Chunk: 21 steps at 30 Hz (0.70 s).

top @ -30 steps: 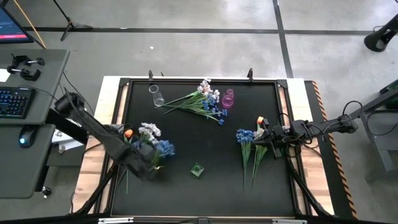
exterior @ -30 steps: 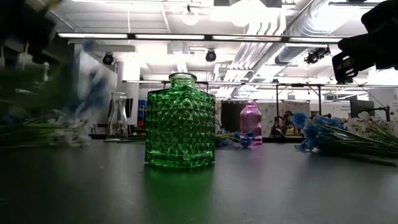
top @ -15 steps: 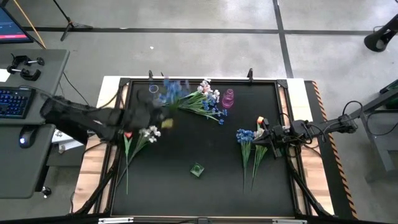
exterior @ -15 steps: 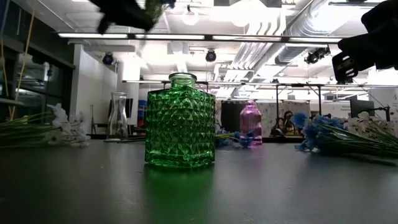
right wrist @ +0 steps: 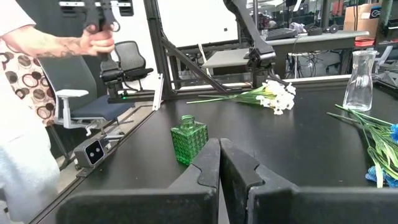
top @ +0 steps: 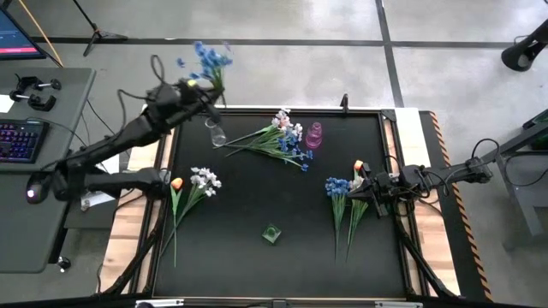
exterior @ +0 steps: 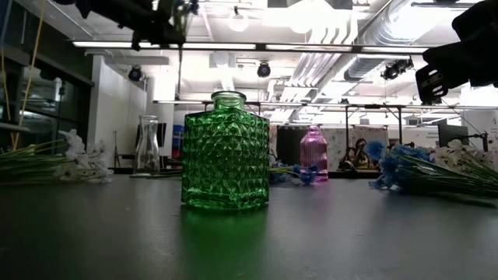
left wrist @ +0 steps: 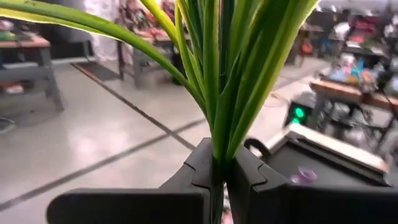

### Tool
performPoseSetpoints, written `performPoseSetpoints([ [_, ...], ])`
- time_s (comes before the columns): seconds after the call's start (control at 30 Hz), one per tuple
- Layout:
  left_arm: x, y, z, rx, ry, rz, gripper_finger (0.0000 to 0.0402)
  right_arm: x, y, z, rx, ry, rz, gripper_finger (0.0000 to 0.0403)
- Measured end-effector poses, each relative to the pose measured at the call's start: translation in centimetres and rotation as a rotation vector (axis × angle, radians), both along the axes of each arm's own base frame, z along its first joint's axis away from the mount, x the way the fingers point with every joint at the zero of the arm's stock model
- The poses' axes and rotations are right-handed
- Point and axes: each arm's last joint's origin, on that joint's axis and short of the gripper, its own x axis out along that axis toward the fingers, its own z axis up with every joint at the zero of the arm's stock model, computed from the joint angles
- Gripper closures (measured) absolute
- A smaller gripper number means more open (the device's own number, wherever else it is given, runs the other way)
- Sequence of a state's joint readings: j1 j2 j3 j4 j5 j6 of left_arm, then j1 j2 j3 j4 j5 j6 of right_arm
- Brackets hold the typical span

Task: Sort flowers into vase by color
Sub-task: Put the bottom left blue flowers into the transparent vase

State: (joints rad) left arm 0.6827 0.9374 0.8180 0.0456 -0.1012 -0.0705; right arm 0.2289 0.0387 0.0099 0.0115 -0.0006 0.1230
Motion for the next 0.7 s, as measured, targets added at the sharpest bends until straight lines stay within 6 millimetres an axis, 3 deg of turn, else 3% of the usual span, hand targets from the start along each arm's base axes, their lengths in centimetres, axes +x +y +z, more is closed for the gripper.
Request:
performPoseSetpoints([
  [0.27,-4.4,-1.3,-3.5,-0.001,-0.127,0.053,0.0400,0.0,0.0,0.0,0.000,0.000,0.000,0.0402],
  [0.43,-4.9,-1.7,-5.9,-0.047,-0.074,0.086,0.0401,0.0,0.0,0.0,0.000,0.000,0.000,0.0402],
  [0.7,-5.1,-1.6,-6.9,-0.025,-0.036,0.160,0.0401,0.0,0.0,0.0,0.000,0.000,-0.001,0.0402],
])
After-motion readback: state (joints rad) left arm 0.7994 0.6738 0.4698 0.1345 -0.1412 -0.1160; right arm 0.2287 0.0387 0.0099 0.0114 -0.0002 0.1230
